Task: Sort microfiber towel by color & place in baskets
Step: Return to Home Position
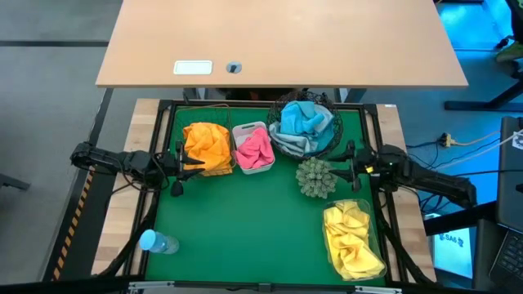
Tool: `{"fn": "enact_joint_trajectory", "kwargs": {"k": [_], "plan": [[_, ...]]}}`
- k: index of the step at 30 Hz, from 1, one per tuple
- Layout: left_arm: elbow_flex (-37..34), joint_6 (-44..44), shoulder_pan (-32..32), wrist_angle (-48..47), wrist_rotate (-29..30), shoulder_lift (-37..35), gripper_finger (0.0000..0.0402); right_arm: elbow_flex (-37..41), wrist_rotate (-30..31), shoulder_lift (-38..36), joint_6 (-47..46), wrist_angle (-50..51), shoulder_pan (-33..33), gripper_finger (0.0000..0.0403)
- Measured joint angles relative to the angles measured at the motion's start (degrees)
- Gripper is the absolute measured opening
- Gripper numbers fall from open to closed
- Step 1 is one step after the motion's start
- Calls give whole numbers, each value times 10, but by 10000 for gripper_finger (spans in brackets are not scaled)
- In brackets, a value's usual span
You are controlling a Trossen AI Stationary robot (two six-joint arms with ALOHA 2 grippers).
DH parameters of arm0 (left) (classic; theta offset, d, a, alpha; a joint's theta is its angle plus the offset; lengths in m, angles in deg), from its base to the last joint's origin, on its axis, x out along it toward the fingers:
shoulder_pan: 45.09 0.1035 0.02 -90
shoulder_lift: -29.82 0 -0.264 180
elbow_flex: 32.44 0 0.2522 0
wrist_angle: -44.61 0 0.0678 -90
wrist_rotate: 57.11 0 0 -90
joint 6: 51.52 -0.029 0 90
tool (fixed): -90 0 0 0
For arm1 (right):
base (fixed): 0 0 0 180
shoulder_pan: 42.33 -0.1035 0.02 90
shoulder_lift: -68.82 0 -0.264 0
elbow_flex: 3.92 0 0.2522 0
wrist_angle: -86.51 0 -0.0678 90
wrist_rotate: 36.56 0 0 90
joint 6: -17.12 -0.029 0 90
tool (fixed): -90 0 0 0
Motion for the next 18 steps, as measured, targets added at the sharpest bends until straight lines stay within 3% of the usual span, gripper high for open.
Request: {"fn": "enact_joint_trajectory", "kwargs": {"k": [4,18], "plan": [[0,0,0,0,0,0,95,0,0,-34,0,-1,-11,209],[0,0,16,0,0,0,95,0,0,-33,0,-1,-11,209]]}}
